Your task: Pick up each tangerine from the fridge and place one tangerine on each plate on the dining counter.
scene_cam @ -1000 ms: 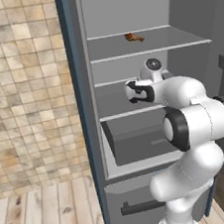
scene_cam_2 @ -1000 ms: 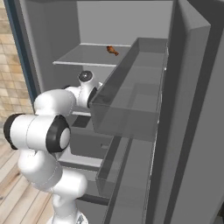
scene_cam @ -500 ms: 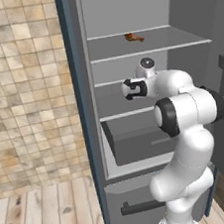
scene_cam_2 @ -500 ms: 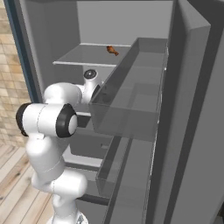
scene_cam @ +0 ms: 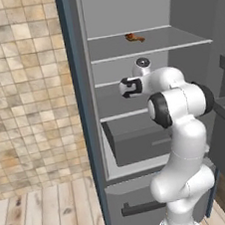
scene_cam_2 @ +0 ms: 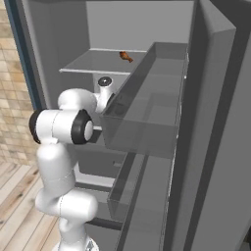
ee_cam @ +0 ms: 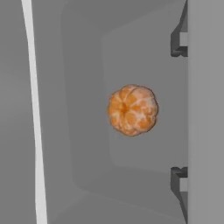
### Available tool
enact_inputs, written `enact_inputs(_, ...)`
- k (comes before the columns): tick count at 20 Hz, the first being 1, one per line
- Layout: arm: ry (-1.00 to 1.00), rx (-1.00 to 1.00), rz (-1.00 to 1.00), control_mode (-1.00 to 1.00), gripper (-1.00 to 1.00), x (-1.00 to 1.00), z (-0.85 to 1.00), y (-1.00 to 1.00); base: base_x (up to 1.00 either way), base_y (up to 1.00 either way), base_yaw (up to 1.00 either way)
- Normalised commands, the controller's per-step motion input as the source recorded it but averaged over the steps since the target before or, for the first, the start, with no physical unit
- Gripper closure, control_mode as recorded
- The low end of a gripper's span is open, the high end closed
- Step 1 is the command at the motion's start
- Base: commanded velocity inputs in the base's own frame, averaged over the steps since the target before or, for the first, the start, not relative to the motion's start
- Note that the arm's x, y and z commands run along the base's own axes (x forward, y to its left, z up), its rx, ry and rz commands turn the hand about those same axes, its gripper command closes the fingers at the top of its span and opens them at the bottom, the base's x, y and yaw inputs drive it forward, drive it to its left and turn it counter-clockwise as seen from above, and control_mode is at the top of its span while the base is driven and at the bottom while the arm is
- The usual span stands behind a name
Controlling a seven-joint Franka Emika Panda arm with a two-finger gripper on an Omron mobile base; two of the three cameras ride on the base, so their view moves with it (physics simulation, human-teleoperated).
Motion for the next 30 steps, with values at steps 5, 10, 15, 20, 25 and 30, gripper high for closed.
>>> enact_inputs(5,0.03,0.0,0.0,-1.0,-1.0,0.29,-0.24,0.0,0.0,0.0,0.0)
enact_inputs(10,0.0,0.0,0.0,-1.0,-1.0,0.24,-0.22,0.0,0.0,0.0,0.0)
enact_inputs(15,0.0,0.0,0.0,-1.0,-1.0,0.15,-0.13,0.0,0.0,0.0,0.0)
enact_inputs(20,0.0,0.0,0.0,-1.0,-1.0,0.1,-0.13,0.0,0.0,0.0,0.0)
enact_inputs(25,0.0,0.0,0.0,-1.0,-1.0,0.09,-0.13,0.0,0.0,0.0,0.0)
enact_inputs(30,0.0,0.0,0.0,-1.0,-1.0,0.12,-0.16,0.0,0.0,0.0,0.0)
